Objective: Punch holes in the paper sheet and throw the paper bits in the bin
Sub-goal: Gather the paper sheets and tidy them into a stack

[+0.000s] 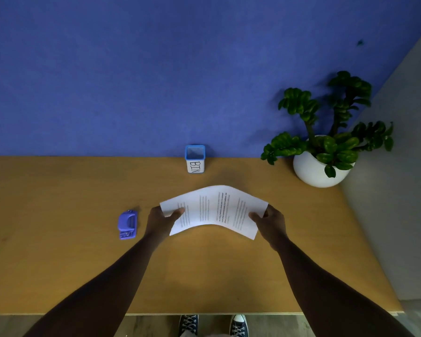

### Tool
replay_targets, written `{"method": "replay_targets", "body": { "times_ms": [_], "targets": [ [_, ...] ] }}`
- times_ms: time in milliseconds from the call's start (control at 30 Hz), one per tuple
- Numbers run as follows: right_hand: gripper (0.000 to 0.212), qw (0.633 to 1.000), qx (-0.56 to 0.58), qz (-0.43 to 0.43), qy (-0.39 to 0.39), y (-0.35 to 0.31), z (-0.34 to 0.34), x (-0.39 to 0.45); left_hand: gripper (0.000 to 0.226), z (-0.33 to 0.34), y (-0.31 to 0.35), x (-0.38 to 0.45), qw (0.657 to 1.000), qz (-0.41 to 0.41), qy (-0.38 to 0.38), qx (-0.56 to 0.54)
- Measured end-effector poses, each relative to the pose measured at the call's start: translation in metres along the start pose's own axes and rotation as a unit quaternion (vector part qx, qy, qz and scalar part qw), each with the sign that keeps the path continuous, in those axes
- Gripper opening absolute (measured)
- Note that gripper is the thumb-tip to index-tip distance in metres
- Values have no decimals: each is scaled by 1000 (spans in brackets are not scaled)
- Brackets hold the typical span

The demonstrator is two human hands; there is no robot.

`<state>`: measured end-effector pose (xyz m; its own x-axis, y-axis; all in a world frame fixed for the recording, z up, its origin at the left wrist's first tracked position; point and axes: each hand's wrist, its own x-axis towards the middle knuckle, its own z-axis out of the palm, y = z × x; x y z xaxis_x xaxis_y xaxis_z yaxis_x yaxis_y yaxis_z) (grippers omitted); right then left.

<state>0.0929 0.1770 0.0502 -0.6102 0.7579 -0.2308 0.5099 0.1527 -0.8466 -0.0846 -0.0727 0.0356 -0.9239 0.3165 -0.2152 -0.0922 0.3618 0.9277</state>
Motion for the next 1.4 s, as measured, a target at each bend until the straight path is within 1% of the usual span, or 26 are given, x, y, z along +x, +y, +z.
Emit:
{"method": "replay_targets", "body": {
  "times_ms": [100,200,300,367,433,567,633,800,933,1033,1233,1400],
  "targets": [
    [32,1000,9,-21,9,-7,-2,2,8,-2,8,3,1000,24,-6,-4],
    [35,1000,8,-11,1,-8,-3,3,12,-4,4,6,999,28,-17,-5],
    [42,999,6,26,-25,-2,0,-1,29,-5,-9,5,998,-9,-54,24],
    [42,999,2,31,-28,2,3,-3,35,-7,-17,4,997,-22,-61,41],
    [39,999,-7,32,-24,3,4,-2,32,-9,-21,5,997,-26,-59,50],
    [34,1000,-7,26,-8,0,4,0,15,-11,-17,7,996,-17,-58,60],
    [32,1000,9,20,-10,-3,4,0,17,-11,-10,7,997,-7,-47,67],
    [27,999,43,28,-8,-10,1,2,19,-14,7,8,999,13,-15,42],
    [19,995,94,43,-7,-11,-3,0,21,-19,19,5,1000,7,-7,7],
    [13,990,132,50,-23,-13,-6,-3,25,-23,26,3,999,-10,18,-46],
    [18,973,217,70,-43,-15,-10,-10,33,-30,34,6,990,-34,67,-120],
    [18,962,256,82,-37,-15,-13,-13,40,-29,36,0,982,-54,72,-168]
  ]
}}
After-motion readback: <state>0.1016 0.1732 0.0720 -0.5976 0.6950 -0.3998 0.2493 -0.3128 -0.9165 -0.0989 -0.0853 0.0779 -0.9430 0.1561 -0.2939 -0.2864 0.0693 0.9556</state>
